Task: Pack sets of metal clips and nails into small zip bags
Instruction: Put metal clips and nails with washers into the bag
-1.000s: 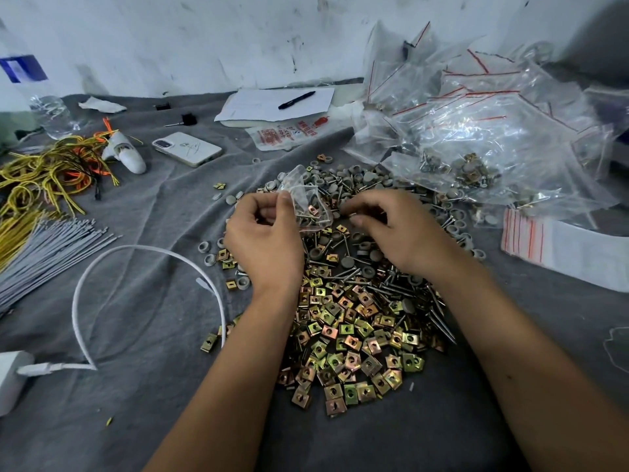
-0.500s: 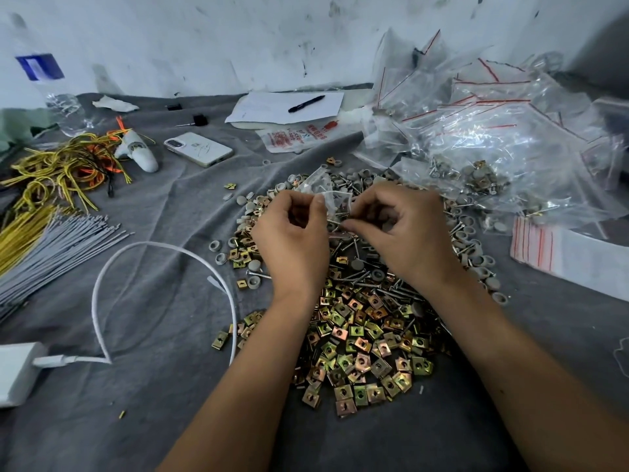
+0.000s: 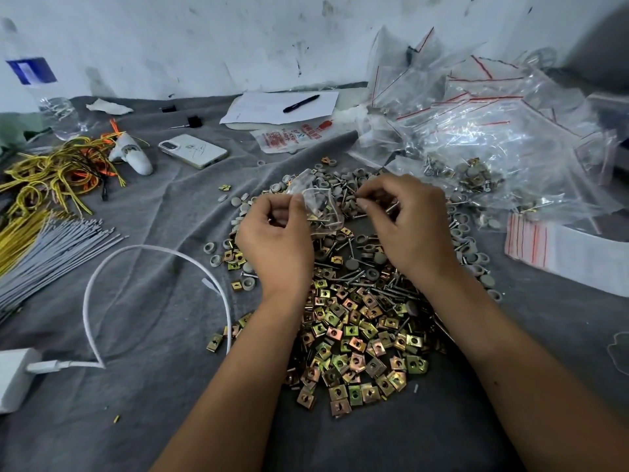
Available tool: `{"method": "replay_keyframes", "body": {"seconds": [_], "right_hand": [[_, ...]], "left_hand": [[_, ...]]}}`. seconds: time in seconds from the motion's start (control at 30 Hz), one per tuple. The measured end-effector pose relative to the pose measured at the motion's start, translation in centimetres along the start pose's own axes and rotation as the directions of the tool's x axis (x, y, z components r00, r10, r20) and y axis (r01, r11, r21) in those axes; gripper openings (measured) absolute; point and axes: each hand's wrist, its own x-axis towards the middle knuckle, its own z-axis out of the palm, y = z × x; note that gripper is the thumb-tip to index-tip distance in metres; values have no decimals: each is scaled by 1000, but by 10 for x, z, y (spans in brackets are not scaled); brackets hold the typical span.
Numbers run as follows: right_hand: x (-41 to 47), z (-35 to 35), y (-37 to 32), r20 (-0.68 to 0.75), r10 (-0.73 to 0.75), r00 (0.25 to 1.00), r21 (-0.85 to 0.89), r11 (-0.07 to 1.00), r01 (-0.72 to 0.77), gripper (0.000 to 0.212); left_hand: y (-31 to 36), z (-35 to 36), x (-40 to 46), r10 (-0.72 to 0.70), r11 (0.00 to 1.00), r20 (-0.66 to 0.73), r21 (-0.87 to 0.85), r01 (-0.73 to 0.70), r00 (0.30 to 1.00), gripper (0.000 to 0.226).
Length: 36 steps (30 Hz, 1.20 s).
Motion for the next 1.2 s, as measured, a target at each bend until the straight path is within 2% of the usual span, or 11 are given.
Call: {"method": "replay_keyframes", "body": {"seconds": [0.07, 0.13, 0.23, 0.4, 0.57, 0.77, 0.93, 1.07, 1.2], "right_hand": [[0, 5, 7, 186, 53, 981, -162, 987, -22, 25], [1, 10, 11, 380, 86, 921, -300, 953, 35, 33], [5, 13, 11, 506, 120, 854, -337, 939, 68, 32], [8, 8, 9, 531, 181, 828, -273, 961, -35, 17], [5, 7, 10, 539, 230, 810, -287, 955, -80, 22], [3, 0, 8, 495, 250, 832, -218, 963, -160, 11], [1, -2, 10, 481, 313, 819, -161, 950, -269, 4], [2, -2, 14, 451, 303, 840, -262, 944, -200, 13], [1, -3, 16, 448, 309, 839, -196, 949, -245, 13]], "left_hand": [[0, 0, 1, -11, 1000, -11, 3, 11, 1000, 23], [-1, 0, 1, -14, 1000, -17, 5, 14, 1000, 23], [-1, 0, 1, -13, 1000, -23, 5, 13, 1000, 24], [-1, 0, 1, -11, 1000, -24, -2, 11, 1000, 23], [-1, 0, 1, -15, 1000, -13, 5, 15, 1000, 22], [1, 0, 0, -5, 1000, 15, 11, 5, 1000, 20], [2, 0, -2, 9, 1000, 30, 18, -9, 1000, 16], [1, 0, -2, 11, 1000, 36, 23, -12, 999, 16], [-1, 1, -1, 13, 999, 53, 43, -15, 998, 15]]}}
